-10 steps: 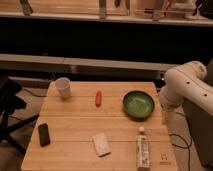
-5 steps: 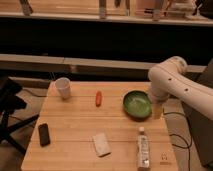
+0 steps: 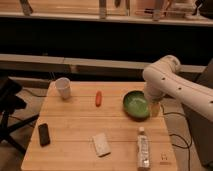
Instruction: Drag the pepper across the table
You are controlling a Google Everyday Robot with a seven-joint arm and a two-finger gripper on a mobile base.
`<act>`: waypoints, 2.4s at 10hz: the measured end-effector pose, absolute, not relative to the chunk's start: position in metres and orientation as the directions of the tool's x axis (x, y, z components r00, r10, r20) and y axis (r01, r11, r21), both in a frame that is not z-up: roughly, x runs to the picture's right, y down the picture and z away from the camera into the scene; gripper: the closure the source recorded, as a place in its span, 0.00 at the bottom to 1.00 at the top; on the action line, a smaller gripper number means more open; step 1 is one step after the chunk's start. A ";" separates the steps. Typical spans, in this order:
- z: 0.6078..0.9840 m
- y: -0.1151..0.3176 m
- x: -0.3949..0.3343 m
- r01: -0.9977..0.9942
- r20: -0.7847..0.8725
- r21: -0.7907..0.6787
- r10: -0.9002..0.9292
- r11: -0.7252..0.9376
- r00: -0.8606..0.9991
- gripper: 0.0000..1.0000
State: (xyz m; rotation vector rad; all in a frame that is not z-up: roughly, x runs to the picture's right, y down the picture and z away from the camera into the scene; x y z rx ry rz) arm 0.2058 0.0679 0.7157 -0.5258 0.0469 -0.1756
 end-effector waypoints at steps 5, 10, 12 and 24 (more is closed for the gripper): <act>0.723 0.056 0.184 0.248 0.039 -0.487 -0.263 0.837 0.964 0.20; 0.731 0.042 0.146 0.349 0.094 -0.470 -0.348 0.810 0.933 0.20; 0.733 0.037 0.140 0.385 0.113 -0.465 -0.378 0.797 0.919 0.20; 0.744 0.020 0.090 0.547 0.242 -0.423 -0.492 0.722 0.836 0.20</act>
